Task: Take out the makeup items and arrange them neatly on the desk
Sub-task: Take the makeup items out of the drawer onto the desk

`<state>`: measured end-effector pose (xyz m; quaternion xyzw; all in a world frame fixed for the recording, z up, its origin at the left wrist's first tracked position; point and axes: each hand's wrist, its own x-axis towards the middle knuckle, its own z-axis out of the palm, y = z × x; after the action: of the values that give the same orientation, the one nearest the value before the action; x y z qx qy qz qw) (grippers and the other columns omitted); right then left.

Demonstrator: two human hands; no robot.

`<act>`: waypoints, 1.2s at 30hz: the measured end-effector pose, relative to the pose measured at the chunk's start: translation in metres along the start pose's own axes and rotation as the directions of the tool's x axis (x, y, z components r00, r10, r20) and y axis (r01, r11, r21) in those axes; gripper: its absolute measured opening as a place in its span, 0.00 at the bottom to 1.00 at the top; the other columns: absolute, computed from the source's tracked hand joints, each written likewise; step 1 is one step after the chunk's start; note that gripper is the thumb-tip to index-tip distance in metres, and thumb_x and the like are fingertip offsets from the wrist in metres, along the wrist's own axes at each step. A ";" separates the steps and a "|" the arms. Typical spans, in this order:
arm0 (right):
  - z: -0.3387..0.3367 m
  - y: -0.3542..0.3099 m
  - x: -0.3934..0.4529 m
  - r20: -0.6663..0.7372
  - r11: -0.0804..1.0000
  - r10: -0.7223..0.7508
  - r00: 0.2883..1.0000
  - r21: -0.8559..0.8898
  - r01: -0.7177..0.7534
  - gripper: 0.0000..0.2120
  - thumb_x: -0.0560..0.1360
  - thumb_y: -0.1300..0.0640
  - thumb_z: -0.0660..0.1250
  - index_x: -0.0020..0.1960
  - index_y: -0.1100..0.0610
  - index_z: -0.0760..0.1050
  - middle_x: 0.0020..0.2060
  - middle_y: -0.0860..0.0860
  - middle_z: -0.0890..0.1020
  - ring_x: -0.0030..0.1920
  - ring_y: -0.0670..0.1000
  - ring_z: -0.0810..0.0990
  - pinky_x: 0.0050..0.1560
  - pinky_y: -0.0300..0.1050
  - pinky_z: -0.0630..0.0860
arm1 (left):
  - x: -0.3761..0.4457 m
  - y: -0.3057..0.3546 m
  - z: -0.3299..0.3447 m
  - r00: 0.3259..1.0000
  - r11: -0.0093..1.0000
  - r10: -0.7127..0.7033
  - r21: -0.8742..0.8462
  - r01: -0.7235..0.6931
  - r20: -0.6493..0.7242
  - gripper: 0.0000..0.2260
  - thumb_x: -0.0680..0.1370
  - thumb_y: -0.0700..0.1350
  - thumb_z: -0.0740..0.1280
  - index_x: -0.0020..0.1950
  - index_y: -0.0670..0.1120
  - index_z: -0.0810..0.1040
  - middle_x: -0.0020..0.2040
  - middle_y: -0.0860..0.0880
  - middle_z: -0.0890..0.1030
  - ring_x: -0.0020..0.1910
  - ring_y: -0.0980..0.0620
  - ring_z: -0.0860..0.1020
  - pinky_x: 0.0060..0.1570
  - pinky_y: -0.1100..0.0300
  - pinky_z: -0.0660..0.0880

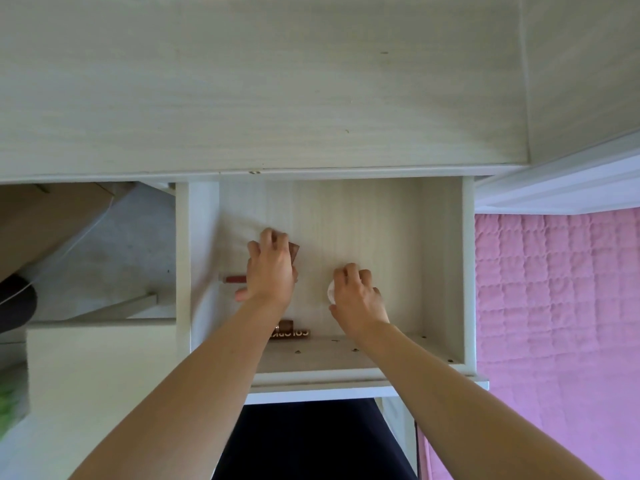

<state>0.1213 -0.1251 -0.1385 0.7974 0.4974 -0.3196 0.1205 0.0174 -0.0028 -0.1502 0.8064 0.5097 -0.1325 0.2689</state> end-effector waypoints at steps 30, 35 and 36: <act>-0.170 -0.054 -0.024 -0.239 0.709 0.058 0.969 0.694 0.129 0.25 0.68 0.50 0.73 0.60 0.50 0.65 0.53 0.46 0.69 0.46 0.44 0.71 0.39 0.19 0.66 | -0.034 -0.005 -0.184 0.944 0.807 0.026 -0.551 -0.213 -0.328 0.24 0.67 0.36 0.74 0.61 0.46 0.73 0.54 0.50 0.69 0.43 0.68 0.75 0.42 0.80 0.67; -0.217 -0.071 0.005 -0.312 0.726 0.053 0.949 0.664 0.178 0.26 0.69 0.48 0.73 0.62 0.49 0.66 0.53 0.45 0.68 0.48 0.45 0.70 0.37 0.21 0.64 | -0.004 -0.013 -0.225 0.932 0.805 -0.054 -0.568 -0.171 -0.358 0.23 0.68 0.37 0.73 0.61 0.46 0.72 0.54 0.48 0.69 0.42 0.60 0.74 0.43 0.77 0.66; -0.226 -0.074 0.012 -0.331 0.730 0.051 0.942 0.656 0.192 0.26 0.69 0.48 0.73 0.62 0.50 0.66 0.53 0.46 0.68 0.48 0.46 0.70 0.37 0.22 0.63 | 0.003 -0.015 -0.232 0.929 0.805 -0.068 -0.570 -0.164 -0.363 0.23 0.68 0.37 0.73 0.61 0.46 0.72 0.54 0.47 0.69 0.43 0.56 0.74 0.43 0.76 0.66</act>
<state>0.1485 0.0340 0.0362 0.8076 0.3891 -0.3468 -0.2760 -0.0084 0.1362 0.0341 0.7054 0.5454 0.1921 0.4099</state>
